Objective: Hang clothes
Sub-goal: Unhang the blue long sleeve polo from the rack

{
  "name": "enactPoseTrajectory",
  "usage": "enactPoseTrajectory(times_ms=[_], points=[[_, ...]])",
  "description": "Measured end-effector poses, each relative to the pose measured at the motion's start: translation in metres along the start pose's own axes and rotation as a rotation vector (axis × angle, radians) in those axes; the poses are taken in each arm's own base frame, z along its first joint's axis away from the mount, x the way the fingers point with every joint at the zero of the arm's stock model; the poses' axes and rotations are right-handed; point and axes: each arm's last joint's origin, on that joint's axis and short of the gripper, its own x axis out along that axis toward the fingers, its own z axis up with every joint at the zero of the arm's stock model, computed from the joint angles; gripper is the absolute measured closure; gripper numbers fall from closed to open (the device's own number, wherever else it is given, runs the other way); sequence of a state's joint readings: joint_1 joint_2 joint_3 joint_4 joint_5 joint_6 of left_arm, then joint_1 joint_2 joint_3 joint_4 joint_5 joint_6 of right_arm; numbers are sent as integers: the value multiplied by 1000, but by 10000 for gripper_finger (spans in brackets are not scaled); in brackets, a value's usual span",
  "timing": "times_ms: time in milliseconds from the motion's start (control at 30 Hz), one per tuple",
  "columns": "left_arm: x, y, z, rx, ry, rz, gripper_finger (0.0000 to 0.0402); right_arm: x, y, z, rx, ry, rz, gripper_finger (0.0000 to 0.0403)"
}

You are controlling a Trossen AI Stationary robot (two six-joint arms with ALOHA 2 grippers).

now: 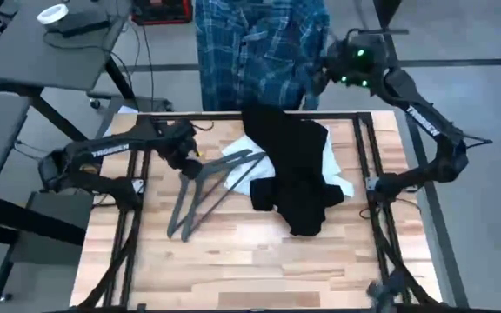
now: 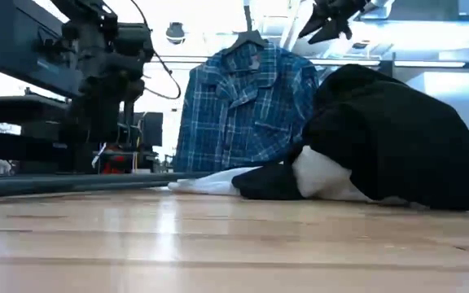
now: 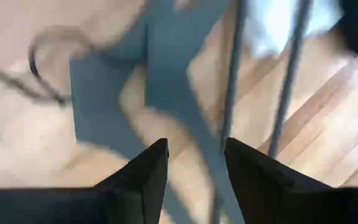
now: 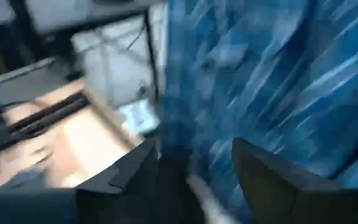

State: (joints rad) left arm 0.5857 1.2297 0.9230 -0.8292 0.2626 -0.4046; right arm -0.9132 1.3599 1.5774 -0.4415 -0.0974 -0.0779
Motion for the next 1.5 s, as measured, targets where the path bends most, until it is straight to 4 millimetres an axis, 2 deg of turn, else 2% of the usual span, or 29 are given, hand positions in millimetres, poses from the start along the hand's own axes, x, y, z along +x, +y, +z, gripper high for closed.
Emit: enactPoseTrajectory(times_ms=[100, 233, 500, 667, 767, 933, 1133, 1233, 1500], points=[[-6, 1, 13, -11, -99, -28, 259, 7, -29, 8, -7, -61, -56, 210], [-12, 2, 25, -60, -200, -58, 259, 27, -63, 13, -17, -95, -81, 210], [-14, 3, 31, -129, -250, -76, 259, 66, -115, 27, -200, -153, -135, 210], [-14, 2, 31, -149, -251, -74, 259, 93, -145, 17, -167, -148, -47, 210], [-14, 3, 31, -159, -255, -66, 259, 106, -156, 6, -108, -136, 63, 210], [-14, 3, 31, -167, -256, -63, 259, 114, -157, -3, -19, -140, 295, 211], [-14, 3, 31, -166, -269, -39, 259, 120, -138, 2, -39, -178, 461, 232], [-14, 4, 31, -166, -276, -27, 259, 124, -128, 3, -65, -177, 480, 253], [-14, 4, 31, -156, -279, -25, 259, 132, -115, -1, -166, -126, 332, 344]])
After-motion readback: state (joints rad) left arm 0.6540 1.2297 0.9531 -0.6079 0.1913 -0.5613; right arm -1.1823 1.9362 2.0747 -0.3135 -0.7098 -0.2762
